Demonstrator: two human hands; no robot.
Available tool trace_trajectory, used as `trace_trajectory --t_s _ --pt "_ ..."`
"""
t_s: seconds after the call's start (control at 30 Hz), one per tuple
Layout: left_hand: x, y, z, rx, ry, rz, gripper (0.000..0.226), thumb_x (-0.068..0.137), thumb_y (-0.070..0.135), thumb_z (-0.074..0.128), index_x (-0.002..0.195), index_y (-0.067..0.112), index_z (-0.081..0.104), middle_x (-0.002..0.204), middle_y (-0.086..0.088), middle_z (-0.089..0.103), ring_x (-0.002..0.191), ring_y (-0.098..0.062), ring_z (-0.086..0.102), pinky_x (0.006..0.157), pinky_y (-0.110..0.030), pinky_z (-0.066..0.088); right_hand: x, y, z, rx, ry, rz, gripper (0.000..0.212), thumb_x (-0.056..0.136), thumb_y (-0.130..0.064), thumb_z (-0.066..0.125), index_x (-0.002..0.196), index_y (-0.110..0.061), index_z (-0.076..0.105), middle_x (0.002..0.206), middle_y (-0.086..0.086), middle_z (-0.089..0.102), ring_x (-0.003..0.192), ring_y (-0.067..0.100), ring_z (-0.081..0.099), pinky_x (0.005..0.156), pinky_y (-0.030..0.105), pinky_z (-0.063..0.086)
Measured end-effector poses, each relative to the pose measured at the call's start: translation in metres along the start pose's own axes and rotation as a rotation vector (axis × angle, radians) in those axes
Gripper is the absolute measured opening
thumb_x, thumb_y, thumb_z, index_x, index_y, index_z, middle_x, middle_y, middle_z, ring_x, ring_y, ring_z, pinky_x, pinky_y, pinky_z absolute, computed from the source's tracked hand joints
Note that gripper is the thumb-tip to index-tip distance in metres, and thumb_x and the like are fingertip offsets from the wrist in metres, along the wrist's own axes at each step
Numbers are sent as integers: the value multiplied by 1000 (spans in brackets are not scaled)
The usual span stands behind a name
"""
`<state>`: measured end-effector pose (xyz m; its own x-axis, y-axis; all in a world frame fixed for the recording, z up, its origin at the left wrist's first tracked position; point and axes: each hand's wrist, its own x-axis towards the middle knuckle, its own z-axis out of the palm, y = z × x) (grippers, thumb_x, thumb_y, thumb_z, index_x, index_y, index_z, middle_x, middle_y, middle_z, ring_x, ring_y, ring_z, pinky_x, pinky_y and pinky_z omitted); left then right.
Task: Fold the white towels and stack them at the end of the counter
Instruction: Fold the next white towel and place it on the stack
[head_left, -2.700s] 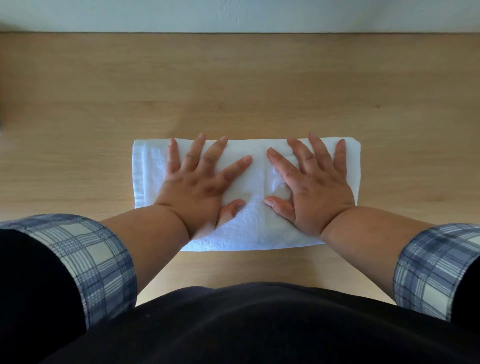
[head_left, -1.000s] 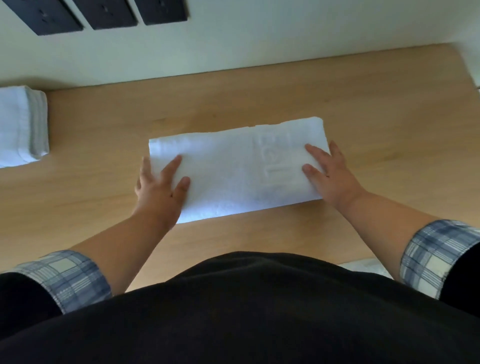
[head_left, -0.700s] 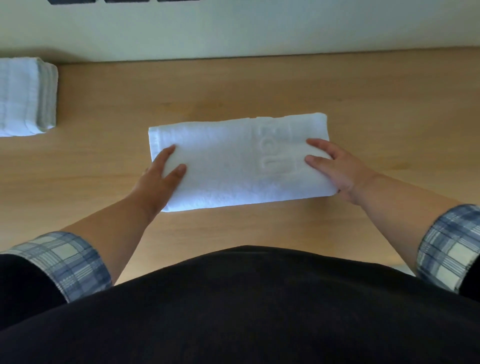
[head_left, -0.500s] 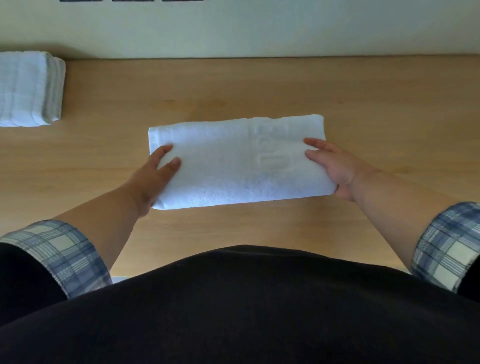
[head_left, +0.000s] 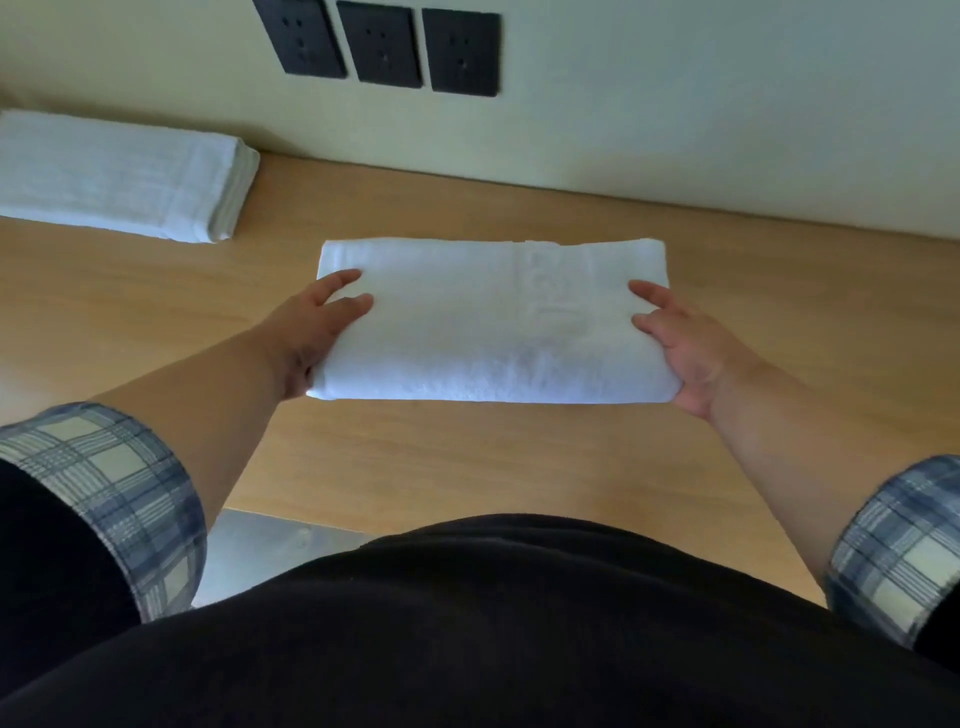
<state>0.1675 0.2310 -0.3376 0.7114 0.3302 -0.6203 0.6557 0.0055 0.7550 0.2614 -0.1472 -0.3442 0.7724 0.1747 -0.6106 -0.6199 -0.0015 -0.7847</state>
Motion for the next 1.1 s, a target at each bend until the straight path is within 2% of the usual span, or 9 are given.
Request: trace_trajectory --t_s 0.13,0.2,0.33,0.57,0.8,0.9,0.97,1.1 --pt "-34 8 -30 -33 69 64 28 86 47 71 105 63 59 122 12 55 102 -20 61 64 -31 54 -17 -27 29 -42 -55 -49 35 95 -15 58 110 -44 70 104 -4 76 92 23 74 68 39 59" --pt "-48 9 -52 -40 107 97 28 85 48 71 105 64 59 123 11 55 103 -21 61 68 -33 54 -27 -36 50 -58 -91 -71 35 96 -15 58 109 -45 70 104 -4 76 89 22 75 63 37 59" --pt "-72 5 -109 -57 175 146 27 82 53 71 101 68 60 130 7 54 108 -26 59 87 -46 55 -49 -48 105 -112 -137 -137 34 95 -18 59 108 -48 69 113 -6 72 93 22 74 64 36 59" --pt "-104 -15 -229 -13 240 238 32 77 60 70 104 70 57 126 11 53 107 -26 59 89 -48 54 -87 -35 219 -84 -171 -205 35 94 -18 61 102 -50 72 104 -12 74 81 15 75 56 32 57" --pt "-115 -33 -367 56 247 259 25 81 57 69 96 72 56 134 6 48 112 -26 55 94 -48 51 -117 7 351 -71 -165 -210 33 95 -19 62 104 -50 72 118 -5 70 97 22 72 66 38 59" --pt "-113 -37 -404 41 225 247 24 81 56 71 94 71 57 129 10 50 106 -20 57 80 -38 53 -123 14 387 -85 -180 -192 34 94 -20 63 102 -52 72 120 -6 67 101 23 70 65 39 60" --pt "-109 -39 -421 29 209 248 28 78 57 73 98 68 57 125 13 51 106 -19 57 77 -35 51 -123 14 403 -78 -186 -188 34 94 -20 62 103 -52 72 121 -6 67 102 24 70 68 41 60" --pt "-92 -32 -440 59 198 252 38 74 61 76 107 65 56 125 11 51 109 -22 56 90 -43 52 -113 11 421 -76 -169 -200 33 95 -20 62 105 -50 70 122 -6 66 105 24 68 69 39 59"
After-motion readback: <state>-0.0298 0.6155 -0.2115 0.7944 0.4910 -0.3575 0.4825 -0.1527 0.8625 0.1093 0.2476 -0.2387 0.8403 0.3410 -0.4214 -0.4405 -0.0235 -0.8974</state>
